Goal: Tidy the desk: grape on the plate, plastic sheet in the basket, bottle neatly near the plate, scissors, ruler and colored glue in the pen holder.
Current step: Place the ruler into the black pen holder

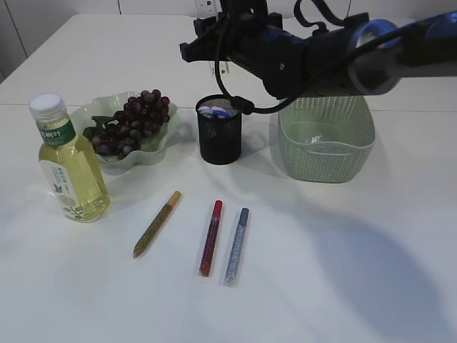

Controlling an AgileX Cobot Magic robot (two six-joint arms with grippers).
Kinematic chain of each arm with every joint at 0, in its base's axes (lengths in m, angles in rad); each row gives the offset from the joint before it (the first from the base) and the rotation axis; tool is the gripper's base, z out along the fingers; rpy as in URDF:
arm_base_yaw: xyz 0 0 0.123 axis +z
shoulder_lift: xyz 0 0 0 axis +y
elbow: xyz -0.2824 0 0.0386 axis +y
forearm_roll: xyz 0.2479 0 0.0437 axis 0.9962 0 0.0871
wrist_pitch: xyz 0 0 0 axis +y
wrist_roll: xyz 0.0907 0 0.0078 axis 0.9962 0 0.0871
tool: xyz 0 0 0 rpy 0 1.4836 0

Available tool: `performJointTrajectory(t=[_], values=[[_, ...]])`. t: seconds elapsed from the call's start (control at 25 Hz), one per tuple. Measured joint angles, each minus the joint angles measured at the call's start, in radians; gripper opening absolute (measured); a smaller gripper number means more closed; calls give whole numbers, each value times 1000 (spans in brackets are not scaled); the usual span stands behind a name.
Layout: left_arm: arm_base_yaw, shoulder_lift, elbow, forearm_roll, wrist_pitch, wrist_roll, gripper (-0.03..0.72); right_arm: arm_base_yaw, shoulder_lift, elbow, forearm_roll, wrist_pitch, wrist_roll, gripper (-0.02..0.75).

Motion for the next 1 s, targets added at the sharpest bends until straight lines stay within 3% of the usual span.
performJointTrajectory(t=[1.0], values=[[0, 45, 0, 29, -1, 0, 239, -13, 191, -95, 31, -55, 43, 293]])
